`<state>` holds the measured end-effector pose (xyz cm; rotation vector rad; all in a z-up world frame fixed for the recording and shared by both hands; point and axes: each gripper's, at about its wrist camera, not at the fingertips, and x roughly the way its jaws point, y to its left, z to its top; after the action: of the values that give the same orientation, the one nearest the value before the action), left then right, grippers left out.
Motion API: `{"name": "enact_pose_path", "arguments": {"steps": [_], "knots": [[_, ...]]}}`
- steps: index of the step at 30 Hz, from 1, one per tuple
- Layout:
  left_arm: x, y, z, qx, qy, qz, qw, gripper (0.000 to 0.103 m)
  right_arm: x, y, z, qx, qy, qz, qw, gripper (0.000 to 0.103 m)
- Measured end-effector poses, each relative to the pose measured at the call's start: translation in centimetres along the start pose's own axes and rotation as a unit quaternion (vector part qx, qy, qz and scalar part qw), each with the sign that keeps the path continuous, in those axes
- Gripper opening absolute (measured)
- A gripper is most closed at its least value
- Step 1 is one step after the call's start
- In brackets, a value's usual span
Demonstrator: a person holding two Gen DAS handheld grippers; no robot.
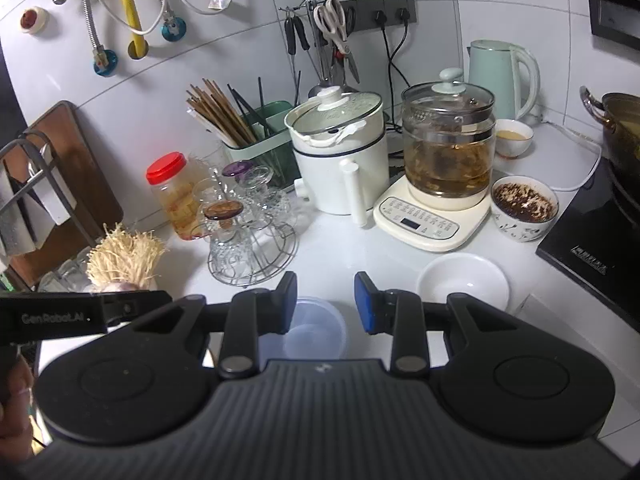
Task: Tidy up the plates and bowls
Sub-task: 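Move the right gripper to the rim of the white ceramic bowl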
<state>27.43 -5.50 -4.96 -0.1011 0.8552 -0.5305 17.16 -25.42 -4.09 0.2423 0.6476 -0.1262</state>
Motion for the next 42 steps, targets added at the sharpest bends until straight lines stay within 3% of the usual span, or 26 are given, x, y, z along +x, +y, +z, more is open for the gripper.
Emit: {"name": "enact_pose_path", "arguments": {"steps": [10, 25, 33, 34, 35, 37, 42], "knots": [[3.8, -2.8, 1.1, -0.01, 0.001, -0.009, 0.9999, 0.019, 0.8, -4.5, 1.0, 0.014, -0.001, -0.022, 1.0, 0.034], [10.9, -6.8, 4.0, 0.005, 0.047, -0.016, 0.9988, 0.02, 4.0, -11.9, 2.2, 0.069, 0.023, -0.051, 0.996, 0.034], [15.4, -7.7, 4.1, -0.004, 0.082, -0.018, 0.9965, 0.041, 6.6, -15.0, 1.7, 0.096, 0.055, -0.063, 0.992, 0.035], [15.9, -7.8, 4.1, -0.005, 0.086, -0.017, 0.9962, 0.043, 7.0, -15.3, 1.6, 0.099, 0.061, -0.067, 0.991, 0.039], [16.5, -7.9, 4.1, -0.004, 0.089, -0.017, 0.9959, 0.044, 7.5, -15.7, 1.5, 0.103, 0.066, -0.07, 0.99, 0.054], [17.7, -8.2, 4.0, -0.002, 0.094, -0.019, 0.9954, 0.045, 8.2, -16.6, 1.1, 0.119, 0.068, -0.07, 0.988, 0.067], [20.5, -8.9, 3.7, 0.0, 0.113, -0.027, 0.9933, 0.046, 10.1, -18.3, 0.3, 0.137, 0.087, -0.071, 0.984, 0.066]]}}
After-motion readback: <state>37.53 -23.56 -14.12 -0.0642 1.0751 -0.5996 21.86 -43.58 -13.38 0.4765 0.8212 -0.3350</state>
